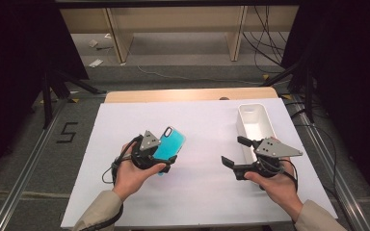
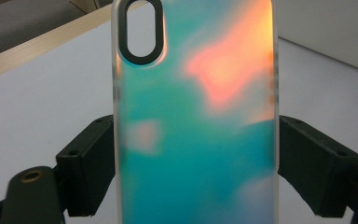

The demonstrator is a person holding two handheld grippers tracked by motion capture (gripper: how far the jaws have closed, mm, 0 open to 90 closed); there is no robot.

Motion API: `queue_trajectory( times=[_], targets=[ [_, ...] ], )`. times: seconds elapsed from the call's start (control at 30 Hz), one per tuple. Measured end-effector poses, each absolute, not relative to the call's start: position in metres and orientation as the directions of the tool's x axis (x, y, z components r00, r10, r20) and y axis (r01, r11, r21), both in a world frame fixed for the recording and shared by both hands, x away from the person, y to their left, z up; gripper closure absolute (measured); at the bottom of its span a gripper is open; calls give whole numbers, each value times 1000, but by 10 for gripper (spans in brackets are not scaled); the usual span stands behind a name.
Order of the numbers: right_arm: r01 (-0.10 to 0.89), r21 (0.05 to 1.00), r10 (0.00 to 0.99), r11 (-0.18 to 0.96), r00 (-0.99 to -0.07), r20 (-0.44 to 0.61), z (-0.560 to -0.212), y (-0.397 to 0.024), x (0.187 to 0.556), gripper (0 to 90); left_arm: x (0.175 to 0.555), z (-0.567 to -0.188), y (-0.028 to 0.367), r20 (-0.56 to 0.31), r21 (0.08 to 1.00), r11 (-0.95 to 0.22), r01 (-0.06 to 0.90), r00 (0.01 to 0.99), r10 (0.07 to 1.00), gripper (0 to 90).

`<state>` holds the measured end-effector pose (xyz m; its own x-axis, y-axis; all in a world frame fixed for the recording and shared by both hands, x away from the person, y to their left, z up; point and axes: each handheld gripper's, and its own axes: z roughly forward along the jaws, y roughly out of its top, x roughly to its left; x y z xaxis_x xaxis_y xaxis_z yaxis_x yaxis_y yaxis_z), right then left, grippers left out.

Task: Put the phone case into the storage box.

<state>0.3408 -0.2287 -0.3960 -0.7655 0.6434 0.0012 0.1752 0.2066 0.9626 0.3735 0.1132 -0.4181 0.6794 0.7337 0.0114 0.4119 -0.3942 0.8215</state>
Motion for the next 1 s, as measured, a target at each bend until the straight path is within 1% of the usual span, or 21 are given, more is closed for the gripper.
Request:
queue_trajectory(
  times=[0.5,0.63,1.0],
  targets=[
    [190,961,649,201,-761,15,-394,-212,350,137,368,-418,96,22,824,-413,387,707,707,170],
    [206,960,652,188,-758,35,-395,-206,357,137,366,-419,92,25,823,-421,381,716,697,170],
    [210,959,651,188,-758,39,-393,-187,370,139,364,-420,86,27,824,-427,373,727,686,169]
  ],
)
